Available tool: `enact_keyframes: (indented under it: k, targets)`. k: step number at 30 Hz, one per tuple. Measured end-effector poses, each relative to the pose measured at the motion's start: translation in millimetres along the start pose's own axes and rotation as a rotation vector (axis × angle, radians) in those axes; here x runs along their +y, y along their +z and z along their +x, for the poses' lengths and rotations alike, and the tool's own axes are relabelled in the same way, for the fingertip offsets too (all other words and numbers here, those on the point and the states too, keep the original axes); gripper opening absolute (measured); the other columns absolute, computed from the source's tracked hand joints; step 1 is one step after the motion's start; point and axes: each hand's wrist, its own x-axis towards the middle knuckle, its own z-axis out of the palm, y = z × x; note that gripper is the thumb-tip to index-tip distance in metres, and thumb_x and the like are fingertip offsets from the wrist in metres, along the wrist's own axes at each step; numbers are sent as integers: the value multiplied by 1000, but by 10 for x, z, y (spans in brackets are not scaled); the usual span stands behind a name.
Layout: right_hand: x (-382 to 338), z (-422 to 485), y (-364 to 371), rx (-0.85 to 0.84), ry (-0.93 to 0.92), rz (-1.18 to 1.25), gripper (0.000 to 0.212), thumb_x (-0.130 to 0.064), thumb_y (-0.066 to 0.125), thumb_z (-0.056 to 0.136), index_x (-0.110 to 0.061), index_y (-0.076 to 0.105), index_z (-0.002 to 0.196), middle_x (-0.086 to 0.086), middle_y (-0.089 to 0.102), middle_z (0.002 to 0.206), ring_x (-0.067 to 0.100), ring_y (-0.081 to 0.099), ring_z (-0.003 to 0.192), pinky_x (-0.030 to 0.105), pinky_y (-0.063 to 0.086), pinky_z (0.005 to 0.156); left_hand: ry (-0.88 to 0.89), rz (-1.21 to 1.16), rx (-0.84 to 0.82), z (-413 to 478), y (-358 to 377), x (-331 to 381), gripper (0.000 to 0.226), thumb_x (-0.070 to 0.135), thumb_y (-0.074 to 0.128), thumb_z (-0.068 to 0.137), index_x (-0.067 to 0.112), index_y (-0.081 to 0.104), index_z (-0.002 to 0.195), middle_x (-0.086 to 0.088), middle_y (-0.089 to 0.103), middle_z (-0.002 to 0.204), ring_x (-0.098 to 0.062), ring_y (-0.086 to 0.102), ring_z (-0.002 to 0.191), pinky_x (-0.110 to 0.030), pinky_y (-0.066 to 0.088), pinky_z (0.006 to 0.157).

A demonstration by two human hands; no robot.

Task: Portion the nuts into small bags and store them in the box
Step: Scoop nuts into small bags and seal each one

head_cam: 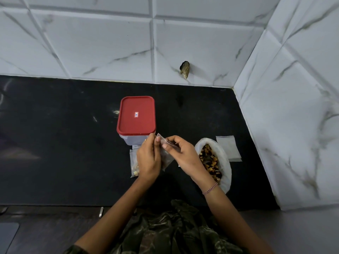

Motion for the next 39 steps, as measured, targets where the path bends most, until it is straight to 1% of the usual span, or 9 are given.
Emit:
enact_keyframes:
  k: [4, 9, 14, 18, 21, 26, 30, 35, 39]
  targets:
    - [-14, -12, 79, 120, 20, -69, 21, -32, 61, 89, -14, 67, 100, -8, 66, 88, -8, 60, 82, 9, 45, 69, -26, -11, 14, -26, 28, -9, 24, 25, 36, 100, 25, 44, 78, 13, 47, 61, -2, 49, 57, -13, 34, 51]
    - [-31, -7, 95, 302, -56, -149, 14, -31, 71, 81, -18, 67, 80, -12, 65, 73, -4, 63, 76, 10, 49, 66, -17, 37, 29, -25, 42, -14, 23, 23, 36, 100, 25, 42, 78, 14, 42, 57, -3, 47, 53, -12, 32, 49]
    - [-23, 2, 107, 279, -59, -138, 18, -32, 69, 83, -14, 69, 86, -10, 67, 78, -4, 62, 77, 8, 46, 67, -17, 28, 45, -12, 66, -27, 30, 41, 29, 98, 25, 42, 76, 11, 45, 57, -6, 43, 50, -17, 32, 48]
    - [8, -1, 65, 174, 23, -23, 24, -34, 66, 85, -14, 68, 98, -8, 68, 89, -2, 62, 86, 10, 48, 73, -40, 9, 69, -25, 82, -35, 31, 32, 32, 101, 19, 44, 75, 11, 45, 57, -7, 44, 50, -15, 31, 47]
    - [40, -5, 18, 197, 41, -37, 17, -28, 66, 86, -13, 69, 95, -6, 68, 86, 0, 62, 80, 12, 48, 69, -77, -20, 76, -19, 87, -49, 32, 27, 33, 101, 14, 46, 75, 10, 44, 57, -6, 45, 53, -16, 31, 47]
    - [61, -4, -45, 241, 8, -65, 3, -23, 67, 85, -20, 68, 85, -12, 66, 78, -5, 60, 78, 9, 47, 68, -64, -154, 29, -39, 101, -15, 42, 46, 38, 97, 11, 49, 76, 7, 48, 61, -9, 45, 55, -32, 38, 51]
    - [92, 4, -50, 256, 26, -30, 10, -27, 68, 85, -18, 69, 88, -6, 69, 83, -1, 62, 80, 12, 49, 69, -35, -168, -21, -27, 103, -13, 43, 45, 50, 92, 4, 51, 79, -10, 55, 63, -27, 53, 57, -46, 46, 53]
    - [141, -20, -20, 218, 180, 310, 20, -25, 67, 85, -16, 67, 102, 1, 71, 99, 10, 67, 94, 27, 54, 84, -65, -193, 0, -1, 100, 43, 27, 42, 49, 93, 19, 50, 78, 7, 53, 64, -9, 50, 57, -29, 43, 53]
    - [134, -42, -55, 224, 260, 396, 15, -19, 64, 87, -6, 69, 95, 8, 72, 92, 17, 69, 89, 29, 55, 82, -116, -266, -39, -5, 84, 48, 23, 38, 53, 93, 20, 51, 80, 10, 55, 67, -6, 52, 63, -28, 46, 57]
